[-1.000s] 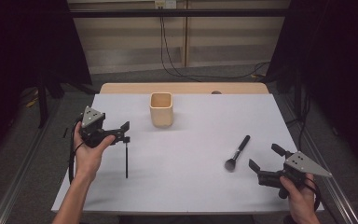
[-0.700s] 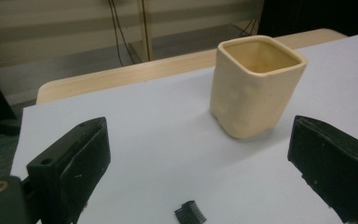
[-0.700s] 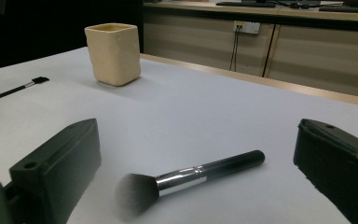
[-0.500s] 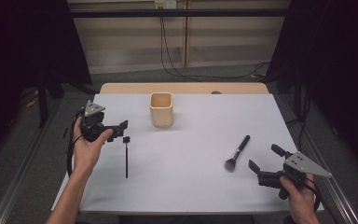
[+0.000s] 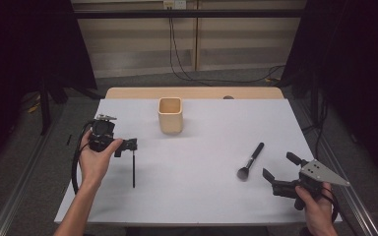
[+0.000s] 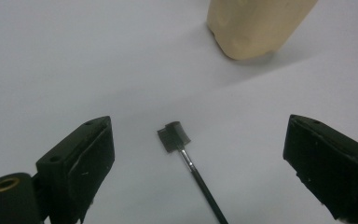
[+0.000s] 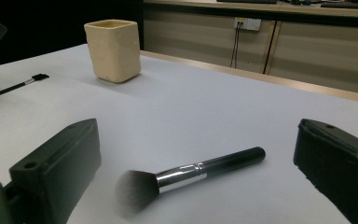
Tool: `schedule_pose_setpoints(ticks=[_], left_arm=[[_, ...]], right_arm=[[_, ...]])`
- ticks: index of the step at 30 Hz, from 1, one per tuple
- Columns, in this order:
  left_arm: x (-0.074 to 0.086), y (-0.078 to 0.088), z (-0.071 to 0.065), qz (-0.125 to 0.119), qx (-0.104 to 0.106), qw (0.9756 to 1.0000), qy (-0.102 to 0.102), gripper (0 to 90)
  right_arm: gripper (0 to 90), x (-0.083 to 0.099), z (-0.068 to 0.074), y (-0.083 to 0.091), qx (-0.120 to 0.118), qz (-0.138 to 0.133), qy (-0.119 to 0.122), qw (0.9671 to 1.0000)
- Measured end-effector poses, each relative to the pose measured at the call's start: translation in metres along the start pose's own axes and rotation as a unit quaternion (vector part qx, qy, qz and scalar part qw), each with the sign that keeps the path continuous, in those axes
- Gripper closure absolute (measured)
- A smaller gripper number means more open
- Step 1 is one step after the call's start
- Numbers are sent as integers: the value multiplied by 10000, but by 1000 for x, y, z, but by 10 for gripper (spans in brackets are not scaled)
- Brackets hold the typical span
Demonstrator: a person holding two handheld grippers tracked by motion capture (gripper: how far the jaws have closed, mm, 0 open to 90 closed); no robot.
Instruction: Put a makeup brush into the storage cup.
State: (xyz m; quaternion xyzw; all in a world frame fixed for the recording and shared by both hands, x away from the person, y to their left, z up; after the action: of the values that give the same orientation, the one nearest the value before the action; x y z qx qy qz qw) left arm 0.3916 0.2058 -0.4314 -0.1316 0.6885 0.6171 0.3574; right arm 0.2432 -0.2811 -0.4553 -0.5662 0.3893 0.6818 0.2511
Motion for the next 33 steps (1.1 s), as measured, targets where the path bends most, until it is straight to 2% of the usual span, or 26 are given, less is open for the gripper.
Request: schedule_pose_setpoints(ticks=[2, 5, 6, 9, 12, 14, 15, 16, 19, 21, 24, 25, 27, 29, 30, 31, 32, 33], left_arm=[[0, -1, -1, 100, -39, 9999, 24, 107], [3, -4, -2, 441, 80, 9990, 86, 109], [5, -7, -2, 617, 19, 9981, 44, 109], [6, -10, -3, 694, -86, 9975, -12, 108], [7, -14, -6, 875, -53, 9961, 38, 109], [8, -18, -7, 1014, -143, 9947, 43, 106], [9, -19, -8, 1113, -166, 9936, -40, 103], [10, -21, -9, 1232, -178, 9922, -27, 98], [11, -27, -9, 1495, -263, 9883, -152, 65], [12, -29, -9, 1607, -333, 9864, -110, 65], [12, -29, -14, 1719, -253, 9847, -103, 66], [13, -30, -14, 1783, -308, 9833, -179, 65], [15, -34, -14, 1975, -272, 9798, -119, 59], [16, -37, -14, 2187, -121, 9757, 89, 58], [16, -38, -14, 2233, -102, 9746, 118, 58], [17, -39, -14, 2220, -157, 9749, 44, 62], [17, -39, -15, 2247, -200, 9742, -21, 81], [18, -40, -15, 2326, -231, 9723, -46, 83]], right_arm=[[1, 0, 0, 0, 1, 5, 2, 10000], [1, 0, 0, 0, -10, -1, 9, 10000], [1, 0, 0, 0, -7, -2, 10, 10000], [0, 0, 0, 0, 15, 1, 5, 10000], [0, 1, -1, 0, 23, 32, 26, 10000], [0, 0, 0, -1, 23, 27, 11, 10000], [0, 0, 0, -1, 16, 28, 12, 10000], [0, 1, 0, -1, 15, 47, -1, 10000], [0, 2, 0, -2, -26, 73, 2, 10000], [0, 2, 1, -2, -27, 86, -9, 10000], [0, 2, 0, -2, -29, 76, -10, 10000], [0, 2, 0, -2, -21, 75, -17, 10000], [0, 2, 0, -2, -40, 71, -16, 10000], [0, 1, 1, -2, -35, 71, 5, 10000], [0, 1, 1, -1, -39, 66, 12, 10000], [0, 1, 1, -1, -49, 62, 2, 10000], [0, 1, 0, -1, -48, 54, -2, 10000], [0, 1, 0, -2, -39, 52, -16, 10000]])
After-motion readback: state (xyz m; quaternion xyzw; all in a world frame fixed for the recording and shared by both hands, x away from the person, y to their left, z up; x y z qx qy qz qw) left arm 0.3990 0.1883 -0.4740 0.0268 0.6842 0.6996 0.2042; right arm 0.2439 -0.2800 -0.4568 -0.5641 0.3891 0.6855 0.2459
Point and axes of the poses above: each handheld gripper's, and its own axes: y roughly backward along the jaws, x roughly out of its underside, z roughly to its left, the point moved 5 cm from there along -y, roughly forward along the jaws, and after that the axes turned 10 degrees about -x, right-handed, at the moved point
